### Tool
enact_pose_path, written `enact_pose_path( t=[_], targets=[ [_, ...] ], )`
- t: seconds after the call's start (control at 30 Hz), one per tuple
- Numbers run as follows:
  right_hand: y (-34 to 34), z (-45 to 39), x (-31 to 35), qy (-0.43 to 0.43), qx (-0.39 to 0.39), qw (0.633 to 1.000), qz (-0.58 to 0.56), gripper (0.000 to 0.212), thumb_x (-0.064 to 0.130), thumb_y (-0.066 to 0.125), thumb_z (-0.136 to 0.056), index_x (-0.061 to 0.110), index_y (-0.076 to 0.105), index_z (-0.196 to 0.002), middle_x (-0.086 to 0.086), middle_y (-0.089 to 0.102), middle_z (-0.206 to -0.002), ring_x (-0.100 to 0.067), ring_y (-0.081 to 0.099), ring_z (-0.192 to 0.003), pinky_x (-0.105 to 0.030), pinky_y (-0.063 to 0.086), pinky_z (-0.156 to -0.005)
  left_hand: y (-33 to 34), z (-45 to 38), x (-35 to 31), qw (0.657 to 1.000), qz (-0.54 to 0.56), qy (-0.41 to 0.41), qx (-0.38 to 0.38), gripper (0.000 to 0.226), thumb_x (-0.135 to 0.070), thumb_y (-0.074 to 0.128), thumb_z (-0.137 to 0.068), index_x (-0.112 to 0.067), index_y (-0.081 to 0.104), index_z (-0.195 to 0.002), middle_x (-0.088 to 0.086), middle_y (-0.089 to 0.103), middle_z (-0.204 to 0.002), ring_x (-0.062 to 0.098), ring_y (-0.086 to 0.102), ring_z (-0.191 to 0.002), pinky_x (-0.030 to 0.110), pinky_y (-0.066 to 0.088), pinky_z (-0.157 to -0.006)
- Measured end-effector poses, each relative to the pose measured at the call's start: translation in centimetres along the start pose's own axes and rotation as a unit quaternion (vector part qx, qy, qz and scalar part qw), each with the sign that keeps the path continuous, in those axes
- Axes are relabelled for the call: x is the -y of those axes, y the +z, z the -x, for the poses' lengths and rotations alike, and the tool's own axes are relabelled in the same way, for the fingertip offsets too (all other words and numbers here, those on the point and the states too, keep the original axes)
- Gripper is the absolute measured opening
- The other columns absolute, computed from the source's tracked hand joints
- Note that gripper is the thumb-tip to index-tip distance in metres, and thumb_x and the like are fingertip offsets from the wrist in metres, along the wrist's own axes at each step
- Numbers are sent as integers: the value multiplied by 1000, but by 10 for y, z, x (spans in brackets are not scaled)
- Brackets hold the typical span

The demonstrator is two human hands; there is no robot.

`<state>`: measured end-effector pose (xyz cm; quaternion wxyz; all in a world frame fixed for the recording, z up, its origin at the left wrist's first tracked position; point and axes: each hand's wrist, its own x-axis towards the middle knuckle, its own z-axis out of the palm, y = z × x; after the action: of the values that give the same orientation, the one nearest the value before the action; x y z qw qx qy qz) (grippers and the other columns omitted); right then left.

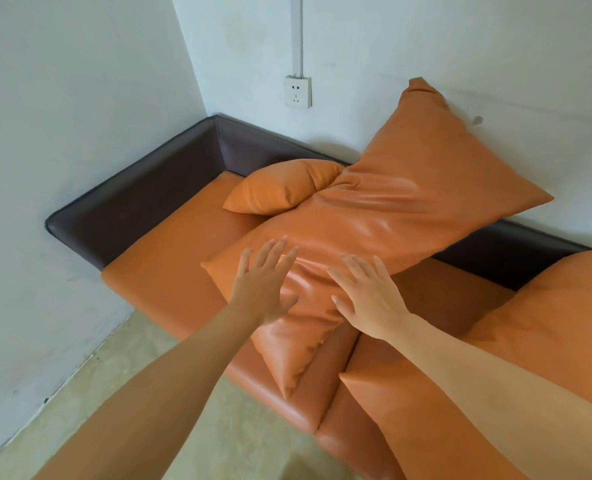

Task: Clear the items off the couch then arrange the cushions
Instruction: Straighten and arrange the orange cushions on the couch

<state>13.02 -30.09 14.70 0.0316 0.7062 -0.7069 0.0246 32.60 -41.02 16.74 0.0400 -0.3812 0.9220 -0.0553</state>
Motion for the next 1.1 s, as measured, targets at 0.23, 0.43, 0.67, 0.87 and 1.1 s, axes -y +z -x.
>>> enact_pose_path(
  t=[0.23,0.43,0.67,0.87,1.1],
  targets=[
    [-2,-65,15,-9,-19,1000,-22,50,42,54,-90,22,48,-136,-12,45,-145,-30,42,-133,-59,33,-106,2,-34,41,1000,22,-15,-1,85,-66,37,-91,-28,-6,-153,-3,-14,-161,17,-6,-148,46,6,-117],
    [5,-123,-3,-14,-8,1000,-23,52,43,49,-93,22,42,-140,-11,40,-148,-29,37,-136,-58,29,-109,8,-81,69,999,24,-28,-5,83,-64,41,-91,-27,1,-154,-1,-6,-162,19,0,-148,43,7,-117],
    [13,-188,-15,-17,18,1000,-9,57,46,55,-90,24,42,-141,-9,37,-150,-29,37,-136,-63,30,-105,27,-138,104,999,24,-39,-6,84,-62,46,-90,-25,6,-153,1,3,-162,21,4,-148,40,8,-119],
    [34,-257,-11,5,38,999,8,67,44,64,-84,26,37,-143,-8,31,-153,-35,37,-135,-65,36,-98,58,-190,150,998,32,-47,11,84,-60,44,-92,-23,0,-154,2,-2,-162,21,1,-149,40,5,-119],
    [88,-340,-7,79,94,992,14,93,42,65,-85,38,0,-151,3,-19,-159,-37,0,-146,-71,25,-104,121,-259,217,996,68,-28,54,85,-57,44,-94,-23,-7,-153,3,-6,-162,22,-2,-149,42,5,-120]
  ],
)
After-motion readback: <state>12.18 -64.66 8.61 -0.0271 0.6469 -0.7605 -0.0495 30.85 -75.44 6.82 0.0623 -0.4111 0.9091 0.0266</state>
